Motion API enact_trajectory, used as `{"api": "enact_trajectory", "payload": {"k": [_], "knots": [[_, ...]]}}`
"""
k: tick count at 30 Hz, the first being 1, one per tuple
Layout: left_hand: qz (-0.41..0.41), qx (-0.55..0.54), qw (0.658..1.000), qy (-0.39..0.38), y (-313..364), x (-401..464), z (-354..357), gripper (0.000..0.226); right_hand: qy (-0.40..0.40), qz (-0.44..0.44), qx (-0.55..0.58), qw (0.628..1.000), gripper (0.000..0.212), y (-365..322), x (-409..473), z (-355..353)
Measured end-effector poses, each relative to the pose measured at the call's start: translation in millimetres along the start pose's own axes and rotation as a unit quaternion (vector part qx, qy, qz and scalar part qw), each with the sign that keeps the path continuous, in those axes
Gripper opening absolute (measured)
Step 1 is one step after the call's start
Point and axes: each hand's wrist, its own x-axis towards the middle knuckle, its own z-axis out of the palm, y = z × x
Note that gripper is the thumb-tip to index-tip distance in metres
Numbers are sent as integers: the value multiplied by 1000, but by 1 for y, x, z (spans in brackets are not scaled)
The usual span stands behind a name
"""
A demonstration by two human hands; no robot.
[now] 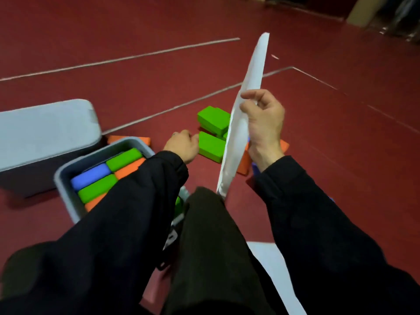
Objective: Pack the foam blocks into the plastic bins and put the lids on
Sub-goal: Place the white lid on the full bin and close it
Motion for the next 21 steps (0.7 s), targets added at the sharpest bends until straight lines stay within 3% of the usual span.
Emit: {"api": "enact_trajectory", "payload": {"k": [7, 11, 12, 14, 16, 18, 21], "knots": [[-153, -74, 984, 43, -99, -24, -38, 61, -174, -13, 97, 980, 24, -39, 1, 85], [-245, -204, 947, 41, -152, -31, -51, 83, -220, 74, 240, 943, 36, -29, 12, 131], [-275, -246, 928, 52, -165, -34, -51, 87, -237, 112, 268, 927, 43, -18, 12, 138], [-347, -370, 854, 113, -187, -46, -53, 90, -264, 201, 300, 895, 52, 12, 11, 145], [-396, -453, 780, 171, -214, -61, -51, 77, -314, 260, 288, 866, 64, 47, 12, 144], [-427, -501, 718, 226, -245, -79, -42, 65, -398, 293, 243, 835, 62, 85, 15, 139], [-481, -446, 706, 268, -287, -102, -24, 52, -378, 343, 74, 857, 50, 142, 9, 137]]}}
